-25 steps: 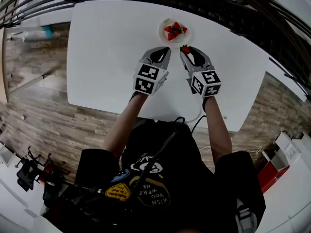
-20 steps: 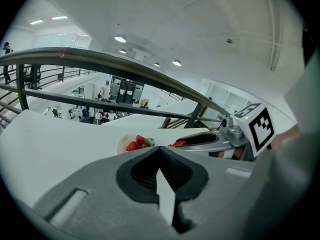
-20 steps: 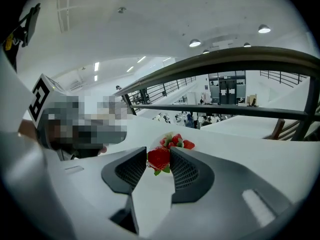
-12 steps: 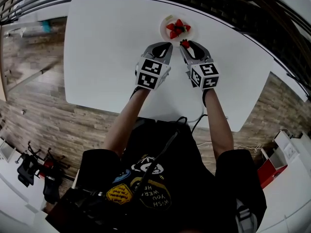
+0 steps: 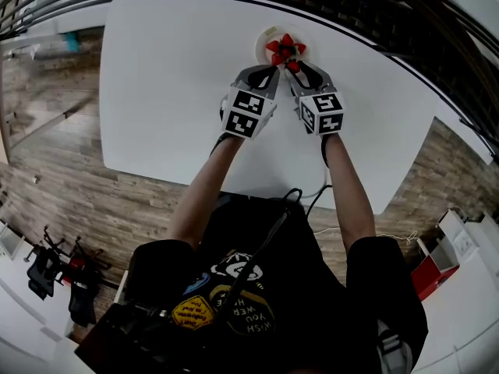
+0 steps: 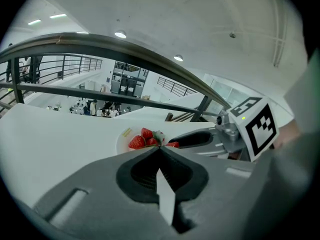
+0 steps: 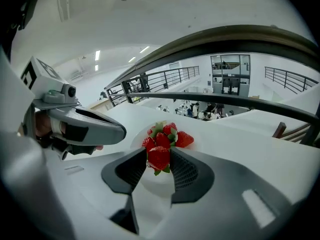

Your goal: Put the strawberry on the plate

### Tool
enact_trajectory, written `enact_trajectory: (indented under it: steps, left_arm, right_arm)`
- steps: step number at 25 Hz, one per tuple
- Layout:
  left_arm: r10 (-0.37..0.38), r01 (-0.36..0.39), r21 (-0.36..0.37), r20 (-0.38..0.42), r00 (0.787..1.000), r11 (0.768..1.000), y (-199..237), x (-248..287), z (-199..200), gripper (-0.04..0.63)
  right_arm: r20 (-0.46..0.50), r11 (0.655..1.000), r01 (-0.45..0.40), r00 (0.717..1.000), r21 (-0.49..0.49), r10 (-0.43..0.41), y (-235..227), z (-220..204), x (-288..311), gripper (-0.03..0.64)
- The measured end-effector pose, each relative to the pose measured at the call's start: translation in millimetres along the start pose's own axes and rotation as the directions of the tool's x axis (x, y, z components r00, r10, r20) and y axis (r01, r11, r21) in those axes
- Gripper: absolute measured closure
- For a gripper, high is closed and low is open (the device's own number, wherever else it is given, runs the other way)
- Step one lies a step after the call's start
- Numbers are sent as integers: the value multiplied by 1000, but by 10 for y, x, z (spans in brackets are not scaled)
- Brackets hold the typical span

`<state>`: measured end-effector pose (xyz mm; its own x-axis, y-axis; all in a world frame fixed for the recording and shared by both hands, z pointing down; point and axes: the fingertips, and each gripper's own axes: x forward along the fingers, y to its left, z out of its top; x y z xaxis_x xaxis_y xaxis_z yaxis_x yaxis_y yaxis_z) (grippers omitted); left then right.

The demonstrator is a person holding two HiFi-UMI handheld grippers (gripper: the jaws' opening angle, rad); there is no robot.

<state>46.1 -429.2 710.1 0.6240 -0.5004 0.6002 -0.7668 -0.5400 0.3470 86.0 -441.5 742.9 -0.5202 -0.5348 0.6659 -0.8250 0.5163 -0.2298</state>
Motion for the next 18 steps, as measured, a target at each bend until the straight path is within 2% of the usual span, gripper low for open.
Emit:
enact_trajectory:
  steps: [10,18]
  left_arm:
    - [28,-28,-14,-23,999,999,79,-14,-127,595]
    - [64,-65,-85,-13,998,994,245,-158,-303,595]
  right_arm:
    - [-55,999,17,998,-47,-19,-62,-96,129,466]
    - [-51,999,33,998,-43,-35,-62,-177,268,463]
